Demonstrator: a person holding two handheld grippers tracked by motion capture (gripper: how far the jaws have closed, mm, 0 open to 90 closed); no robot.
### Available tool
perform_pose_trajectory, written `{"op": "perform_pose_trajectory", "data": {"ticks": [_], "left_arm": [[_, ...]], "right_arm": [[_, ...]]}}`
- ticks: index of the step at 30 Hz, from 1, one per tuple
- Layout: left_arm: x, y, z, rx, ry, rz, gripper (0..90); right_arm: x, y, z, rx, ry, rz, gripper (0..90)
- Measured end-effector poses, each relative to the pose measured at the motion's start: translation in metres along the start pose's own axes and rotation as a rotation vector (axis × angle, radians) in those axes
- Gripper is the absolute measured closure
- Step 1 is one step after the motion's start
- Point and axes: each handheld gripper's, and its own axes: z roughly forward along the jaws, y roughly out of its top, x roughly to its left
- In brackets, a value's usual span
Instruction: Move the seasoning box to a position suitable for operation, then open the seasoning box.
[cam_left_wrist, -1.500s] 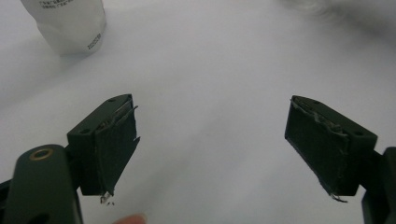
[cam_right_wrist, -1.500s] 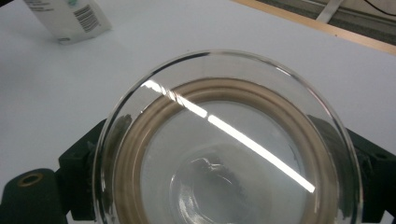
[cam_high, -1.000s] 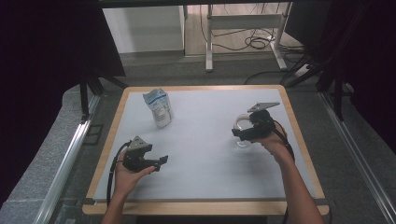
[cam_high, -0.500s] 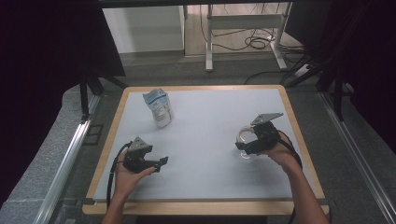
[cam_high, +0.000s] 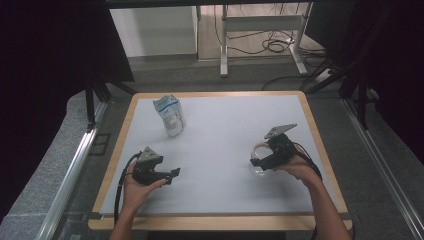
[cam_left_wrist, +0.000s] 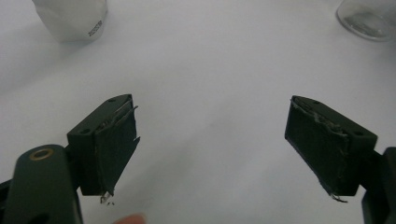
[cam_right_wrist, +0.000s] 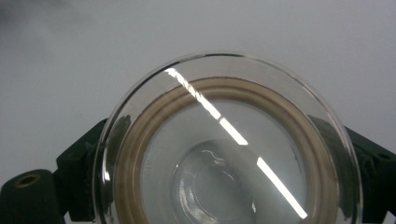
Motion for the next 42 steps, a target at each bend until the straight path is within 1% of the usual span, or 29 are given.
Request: {"op": "perform_pose_trajectory", "data": {"ticks": [2,3,4,5,6,9,10,11,12,13,14,15,18,19,20,21,22,24,26,27,28,29,32,36,37,38,40,41,42], "left_arm": [[0.0,0.0,0.001,0.002,0.0,0.001,16.9],[0.0,0.0,0.001,0.0,-0.004,-0.001,16.9],[0.0,0.0,0.001,0.0,-0.004,-0.001,16.9],[0.0,0.0,0.001,-0.005,-0.012,-0.002,16.9],[0.0,-0.001,0.001,-0.006,-0.013,-0.001,16.9],[0.001,-0.002,0.001,-0.008,-0.012,-0.002,16.9],[0.001,-0.002,0.0,-0.008,-0.01,-0.002,16.9],[0.002,-0.002,-0.001,-0.011,-0.006,-0.002,16.9],[0.002,-0.002,-0.001,-0.011,-0.006,-0.002,16.9],[0.002,-0.001,-0.003,-0.023,-0.007,-0.007,16.9],[0.002,-0.001,-0.003,-0.023,-0.007,-0.007,16.9],[0.002,-0.001,-0.004,-0.027,-0.002,-0.007,16.8],[0.002,-0.001,-0.004,-0.023,0.003,-0.005,16.9],[0.001,-0.001,-0.003,-0.021,0.003,-0.002,16.9],[0.001,-0.001,-0.003,-0.021,0.003,-0.002,16.9],[0.0,-0.001,-0.002,-0.02,0.005,-0.003,16.9],[0.0,-0.001,-0.002,-0.02,0.005,-0.003,16.9],[-0.001,-0.001,-0.001,-0.017,0.003,0.0,16.9],[-0.001,-0.001,0.0,-0.015,0.006,0.003,16.9],[-0.002,0.0,-0.001,-0.02,0.002,0.004,16.9],[-0.002,0.0,-0.001,-0.02,0.002,0.004,16.9],[-0.003,0.0,-0.002,-0.024,0.002,0.006,16.9],[-0.003,-0.001,-0.003,-0.029,0.002,0.01,17.0],[-0.003,-0.001,-0.004,-0.031,0.005,0.012,16.9],[-0.003,-0.001,-0.004,-0.031,0.005,0.012,16.9],[-0.004,-0.001,-0.004,-0.033,0.004,0.013,16.9],[-0.006,-0.001,-0.004,-0.036,0.001,0.019,17.0],[-0.006,0.0,-0.004,-0.037,0.003,0.022,17.2],[-0.007,0.0,-0.003,-0.043,0.003,0.024,17.7]], "right_arm": [[0.0,0.001,-0.002,-0.012,-0.002,0.006,4.9],[0.0,0.004,-0.01,-0.056,-0.028,0.032,4.6],[0.0,0.004,-0.01,-0.056,-0.028,0.032,4.6],[0.001,0.006,-0.02,-0.107,-0.034,0.052,4.8],[0.002,0.006,-0.025,-0.135,-0.05,0.056,4.8],[0.008,0.005,-0.036,-0.222,-0.04,0.074,8.9],[0.008,0.005,-0.036,-0.222,-0.04,0.074,8.9],[0.013,0.002,-0.04,-0.262,-0.054,0.093,13.7],[0.013,0.002,-0.04,-0.262,-0.054,0.093,13.7],[0.019,-0.003,-0.042,-0.296,-0.067,0.103,16.4],[0.019,-0.003,-0.042,-0.296,-0.067,0.103,16.4],[0.026,-0.009,-0.045,-0.326,-0.09,0.108,18.1],[0.03,-0.015,-0.048,-0.351,-0.101,0.121,20.3],[0.032,-0.022,-0.053,-0.393,-0.109,0.151,24.9],[0.032,-0.022,-0.053,-0.393,-0.109,0.151,24.9],[0.034,-0.029,-0.059,-0.437,-0.118,0.175,29.3],[0.034,-0.029,-0.059,-0.437,-0.118,0.175,29.3],[0.036,-0.034,-0.067,-0.449,-0.165,0.178,35.2],[0.036,-0.035,-0.07,-0.464,-0.177,0.18,37.7],[0.036,-0.039,-0.076,-0.48,-0.196,0.191,43.7],[0.036,-0.039,-0.076,-0.48,-0.196,0.191,43.7],[0.036,-0.042,-0.081,-0.479,-0.215,0.196,49.9],[0.034,-0.047,-0.087,-0.491,-0.246,0.218,61.1],[0.032,-0.051,-0.09,-0.484,-0.273,0.228,74.6],[0.032,-0.051,-0.09,-0.484,-0.273,0.228,74.6],[0.031,-0.052,-0.089,-0.481,-0.273,0.237,80.2],[0.03,-0.052,-0.088,-0.477,-0.272,0.235,82.9],[0.029,-0.052,-0.087,-0.465,-0.268,0.233,88.6],[0.029,-0.052,-0.086,-0.458,-0.272,0.227,89.7]]}}
